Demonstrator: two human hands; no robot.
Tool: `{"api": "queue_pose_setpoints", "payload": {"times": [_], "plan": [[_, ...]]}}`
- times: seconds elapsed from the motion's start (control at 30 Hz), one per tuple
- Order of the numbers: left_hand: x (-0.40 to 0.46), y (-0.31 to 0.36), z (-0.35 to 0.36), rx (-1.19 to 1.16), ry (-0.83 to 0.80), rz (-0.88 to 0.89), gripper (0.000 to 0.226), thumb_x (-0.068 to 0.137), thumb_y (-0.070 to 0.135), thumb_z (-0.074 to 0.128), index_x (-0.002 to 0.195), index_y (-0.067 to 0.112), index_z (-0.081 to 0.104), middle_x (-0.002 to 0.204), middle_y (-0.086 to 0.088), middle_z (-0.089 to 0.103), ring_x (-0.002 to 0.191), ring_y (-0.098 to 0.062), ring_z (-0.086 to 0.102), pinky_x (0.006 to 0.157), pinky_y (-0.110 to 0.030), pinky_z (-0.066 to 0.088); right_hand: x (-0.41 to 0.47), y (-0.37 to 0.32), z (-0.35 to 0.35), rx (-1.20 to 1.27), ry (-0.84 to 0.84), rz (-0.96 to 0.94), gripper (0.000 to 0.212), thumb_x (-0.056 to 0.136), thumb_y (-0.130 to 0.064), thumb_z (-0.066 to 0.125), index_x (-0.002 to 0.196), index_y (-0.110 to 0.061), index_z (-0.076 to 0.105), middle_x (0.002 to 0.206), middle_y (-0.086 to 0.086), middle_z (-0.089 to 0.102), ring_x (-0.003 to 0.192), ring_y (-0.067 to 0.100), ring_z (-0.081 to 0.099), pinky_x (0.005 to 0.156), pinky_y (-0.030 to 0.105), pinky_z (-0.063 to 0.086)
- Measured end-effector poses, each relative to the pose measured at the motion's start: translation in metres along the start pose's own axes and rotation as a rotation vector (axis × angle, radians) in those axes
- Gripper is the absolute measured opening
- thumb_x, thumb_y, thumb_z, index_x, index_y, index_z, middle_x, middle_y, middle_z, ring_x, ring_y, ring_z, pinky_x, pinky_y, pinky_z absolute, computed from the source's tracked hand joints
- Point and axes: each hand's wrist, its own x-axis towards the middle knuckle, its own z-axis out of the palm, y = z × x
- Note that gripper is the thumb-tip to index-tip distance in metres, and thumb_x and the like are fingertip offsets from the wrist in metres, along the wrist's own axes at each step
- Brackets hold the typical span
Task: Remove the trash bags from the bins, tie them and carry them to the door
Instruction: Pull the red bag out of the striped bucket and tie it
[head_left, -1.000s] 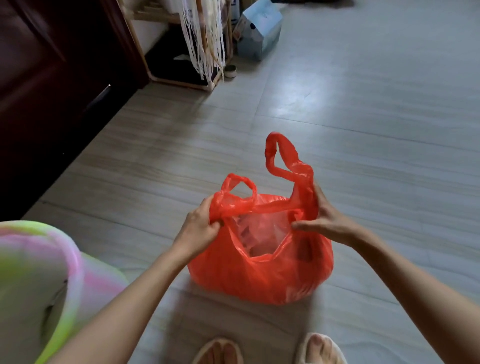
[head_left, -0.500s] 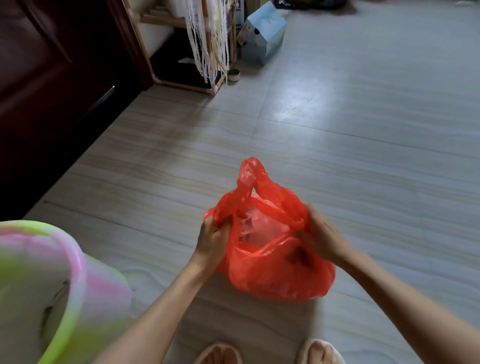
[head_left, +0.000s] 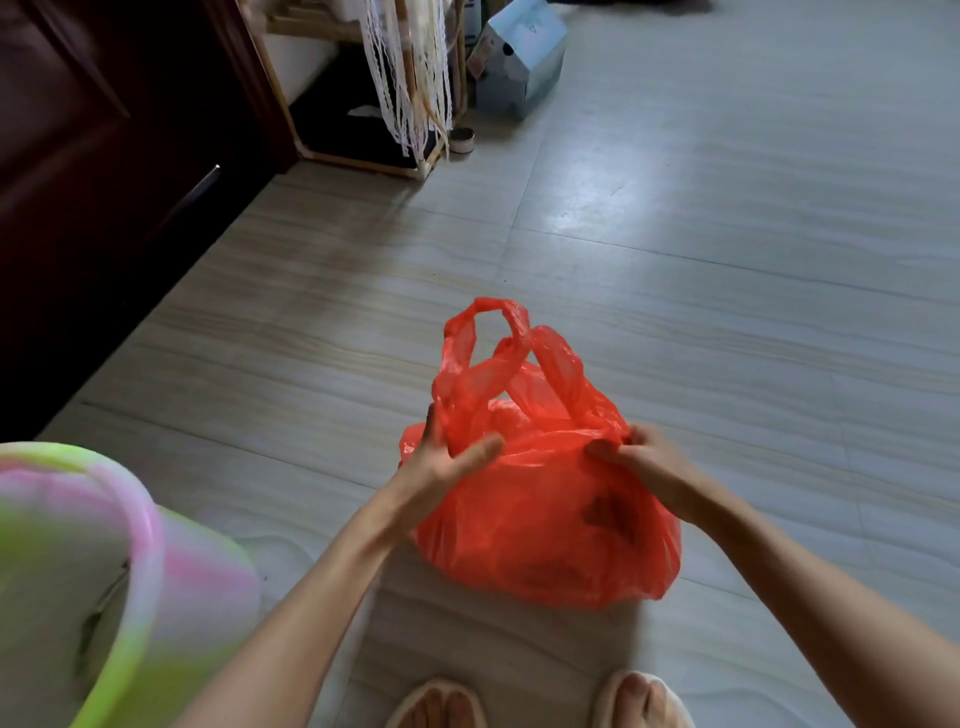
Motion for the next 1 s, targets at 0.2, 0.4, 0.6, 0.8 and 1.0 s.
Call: {"api": "queue_pose_setpoints", "payload": {"times": [0.2,0.4,0.6,0.8,1.0], "plan": [[0.008,-0.019,-0.005,0.637,0.206,0.101,0.062,0.058,0.059,0.063,0.109,0.024,0.063,0.108,-0.005,0.068,0.107,-0.025,0.059,0.093,-0.038,0.047,0.007,-0.013,0.004,-0.013,0.026,0.03,0.02,0.088,-0.001,0.053,0.076,-0.016,0.059,0.067,-0.004,0.063,0.053,-0.001,0.06,0.056,0.015,0.051],[0.003,-0.011,0.005,0.585,0.327,0.287,0.037,0.066,0.031,0.056,0.096,0.01,0.064,0.094,-0.014,0.069,0.088,-0.021,0.057,0.071,-0.026,0.04,0.003,-0.012,0.004,-0.035,0.04,-0.009,0.018,0.086,0.005,0.051,0.092,-0.009,0.061,0.086,0.004,0.062,0.068,0.006,0.059,0.066,0.02,0.05],[0.0,-0.009,0.017,0.591,0.081,0.496,0.033,0.075,0.029,0.06,0.107,0.027,0.056,0.118,0.015,0.054,0.112,-0.007,0.05,0.094,-0.02,0.036,-0.004,-0.004,-0.008,0.064,-0.011,0.12,0.022,0.097,-0.006,0.036,0.115,-0.005,0.048,0.12,0.016,0.056,0.089,0.009,0.056,0.056,0.007,0.045],[-0.006,0.004,0.043,-0.237,0.242,-0.117,0.026,0.088,0.003,0.055,0.085,0.027,0.062,0.076,0.018,0.067,0.065,0.016,0.061,0.064,-0.004,0.047,-0.004,-0.013,-0.007,0.025,-0.082,0.051,0.028,0.083,0.011,0.051,0.091,-0.014,0.062,0.097,0.015,0.066,0.07,0.005,0.064,0.07,0.018,0.053],[0.023,0.008,0.045,-0.483,0.546,-0.365,0.026,0.091,0.009,0.052,0.114,0.0,0.059,0.102,-0.008,0.061,0.083,-0.016,0.058,0.069,-0.02,0.047,-0.001,-0.008,0.0,0.307,-0.047,0.096,0.016,0.082,0.006,0.055,0.078,-0.008,0.062,0.058,-0.002,0.069,0.049,0.008,0.063,0.051,0.02,0.054]]}}
